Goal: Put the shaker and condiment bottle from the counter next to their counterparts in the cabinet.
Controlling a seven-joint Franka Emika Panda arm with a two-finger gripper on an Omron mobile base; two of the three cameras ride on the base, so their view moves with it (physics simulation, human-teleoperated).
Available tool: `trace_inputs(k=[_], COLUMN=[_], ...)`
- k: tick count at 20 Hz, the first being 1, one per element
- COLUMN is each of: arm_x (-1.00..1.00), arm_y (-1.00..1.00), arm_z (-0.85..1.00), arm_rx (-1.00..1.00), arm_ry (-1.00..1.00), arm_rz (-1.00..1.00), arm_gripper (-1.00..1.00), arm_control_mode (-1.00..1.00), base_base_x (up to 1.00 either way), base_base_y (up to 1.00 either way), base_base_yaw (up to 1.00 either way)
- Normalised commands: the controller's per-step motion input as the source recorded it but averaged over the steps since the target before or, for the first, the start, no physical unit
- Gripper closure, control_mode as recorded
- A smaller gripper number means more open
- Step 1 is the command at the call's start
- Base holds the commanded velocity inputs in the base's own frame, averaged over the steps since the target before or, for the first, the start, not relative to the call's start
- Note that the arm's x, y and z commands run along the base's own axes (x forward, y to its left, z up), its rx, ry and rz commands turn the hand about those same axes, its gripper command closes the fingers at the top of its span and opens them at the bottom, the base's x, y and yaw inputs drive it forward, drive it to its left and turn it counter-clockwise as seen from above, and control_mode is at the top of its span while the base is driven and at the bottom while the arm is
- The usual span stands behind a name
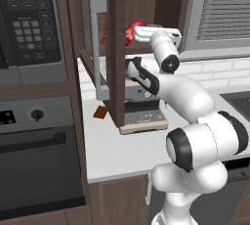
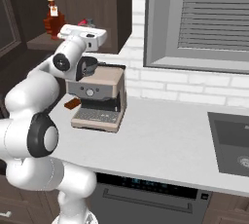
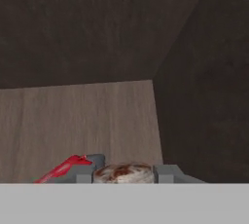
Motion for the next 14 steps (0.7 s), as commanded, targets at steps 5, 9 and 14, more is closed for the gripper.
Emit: trace_inputs(k=[5,9,14], arm_x=[0.18,0.08,0.06], arm_y=[0.00,0.00,0.00], arm_z=[0.00,0.00,-0.11], arm_rx=[0.12,0.12,0.02], arm_ry=[0.02,0.00,0.00], arm_rz=[0.00,0.00,0.01], arm_gripper=[1.00,1.00,1.00], arm_control_mode=[-1.00,-1.00,-1.00], base_base_x=[0.00,0.00,0.00], base_base_y=[0.00,0.00,0.00], base_base_yaw=[0.00,0.00,0.00])
